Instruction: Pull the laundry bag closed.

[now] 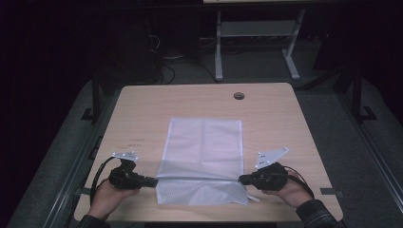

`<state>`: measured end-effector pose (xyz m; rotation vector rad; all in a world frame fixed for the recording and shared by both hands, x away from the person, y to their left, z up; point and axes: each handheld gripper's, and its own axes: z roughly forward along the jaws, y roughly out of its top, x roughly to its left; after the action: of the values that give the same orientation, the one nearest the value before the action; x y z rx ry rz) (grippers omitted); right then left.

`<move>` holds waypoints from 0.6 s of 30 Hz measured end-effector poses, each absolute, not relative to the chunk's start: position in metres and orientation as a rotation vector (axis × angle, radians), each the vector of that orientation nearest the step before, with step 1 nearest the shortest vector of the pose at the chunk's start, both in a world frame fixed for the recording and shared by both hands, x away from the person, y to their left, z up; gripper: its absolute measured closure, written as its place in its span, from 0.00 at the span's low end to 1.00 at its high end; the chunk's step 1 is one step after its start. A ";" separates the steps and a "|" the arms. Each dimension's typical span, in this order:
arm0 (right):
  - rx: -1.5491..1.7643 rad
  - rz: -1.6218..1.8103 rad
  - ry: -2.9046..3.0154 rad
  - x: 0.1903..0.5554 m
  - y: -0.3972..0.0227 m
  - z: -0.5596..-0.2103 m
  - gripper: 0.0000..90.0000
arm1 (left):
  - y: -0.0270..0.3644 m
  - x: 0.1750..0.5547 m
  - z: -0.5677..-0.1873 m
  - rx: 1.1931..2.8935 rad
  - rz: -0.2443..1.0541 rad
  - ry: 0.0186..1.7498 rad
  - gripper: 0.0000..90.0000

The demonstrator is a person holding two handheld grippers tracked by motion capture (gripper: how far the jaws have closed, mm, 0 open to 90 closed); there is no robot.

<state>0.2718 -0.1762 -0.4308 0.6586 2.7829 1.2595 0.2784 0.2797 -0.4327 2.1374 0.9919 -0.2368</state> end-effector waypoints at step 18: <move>0.612 1.274 2.809 0.272 -0.180 -0.428 0.97 | 0.281 0.279 -0.433 2.132 -0.233 1.006 0.97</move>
<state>0.2725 -0.1800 -0.4284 0.6117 2.8094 1.2739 0.2786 0.2813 -0.4333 2.1324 1.0063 -0.2333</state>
